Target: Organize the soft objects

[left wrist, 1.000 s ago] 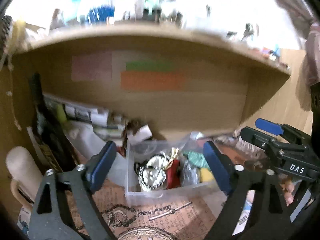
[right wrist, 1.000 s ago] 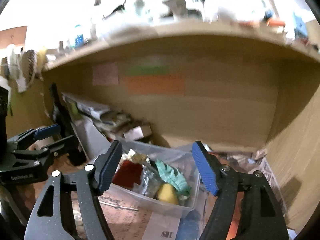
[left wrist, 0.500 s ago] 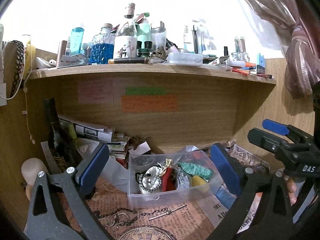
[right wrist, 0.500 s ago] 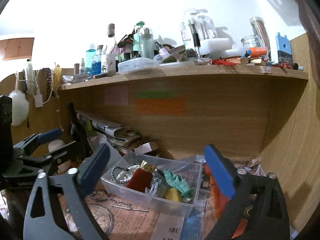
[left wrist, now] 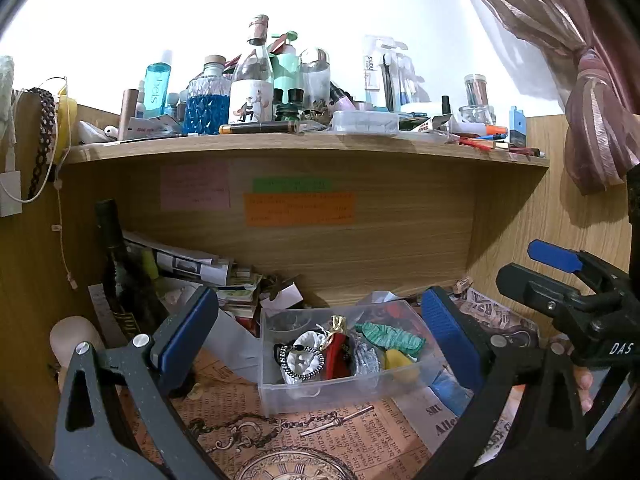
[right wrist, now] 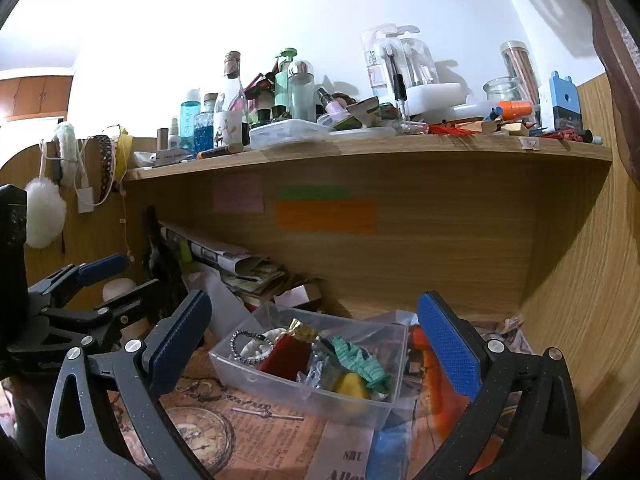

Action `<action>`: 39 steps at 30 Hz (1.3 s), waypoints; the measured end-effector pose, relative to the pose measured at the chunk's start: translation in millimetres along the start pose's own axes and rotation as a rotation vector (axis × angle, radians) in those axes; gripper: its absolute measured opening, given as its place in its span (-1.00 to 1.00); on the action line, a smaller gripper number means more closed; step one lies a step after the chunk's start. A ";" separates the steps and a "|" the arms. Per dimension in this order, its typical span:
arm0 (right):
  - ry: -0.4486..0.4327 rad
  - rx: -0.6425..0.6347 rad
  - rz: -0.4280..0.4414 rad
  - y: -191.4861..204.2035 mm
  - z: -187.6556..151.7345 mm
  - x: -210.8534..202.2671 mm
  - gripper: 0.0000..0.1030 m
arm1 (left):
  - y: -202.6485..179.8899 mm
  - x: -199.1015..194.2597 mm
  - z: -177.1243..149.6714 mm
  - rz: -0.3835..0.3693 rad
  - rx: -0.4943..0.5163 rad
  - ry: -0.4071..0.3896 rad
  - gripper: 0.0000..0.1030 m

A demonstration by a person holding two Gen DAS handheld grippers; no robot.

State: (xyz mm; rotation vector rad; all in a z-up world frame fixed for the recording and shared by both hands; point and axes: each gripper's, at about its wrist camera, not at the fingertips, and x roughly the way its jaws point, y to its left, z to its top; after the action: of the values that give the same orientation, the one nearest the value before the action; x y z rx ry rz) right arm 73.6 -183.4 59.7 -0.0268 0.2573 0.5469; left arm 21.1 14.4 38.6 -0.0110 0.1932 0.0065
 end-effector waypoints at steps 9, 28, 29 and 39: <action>0.005 0.014 0.005 -1.0 -2.2 -0.3 1.00 | -0.8 -2.4 0.2 0.002 0.008 -0.008 1.00; 0.008 0.023 0.004 -2.4 -3.7 0.4 1.00 | -2.7 0.1 -0.6 -0.014 0.013 -0.001 1.00; 0.009 0.023 0.004 -2.4 -3.7 0.4 1.00 | -2.7 -0.1 -0.7 -0.015 0.013 -0.001 1.00; 0.009 0.024 0.003 -2.4 -4.1 0.6 1.00 | -4.5 0.6 -1.3 -0.019 0.012 0.000 1.00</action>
State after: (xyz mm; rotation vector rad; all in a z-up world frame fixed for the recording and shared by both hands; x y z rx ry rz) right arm 74.4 -185.6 55.5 -0.0058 0.2728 0.5463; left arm 21.4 9.9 37.2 -0.0011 0.1930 -0.0138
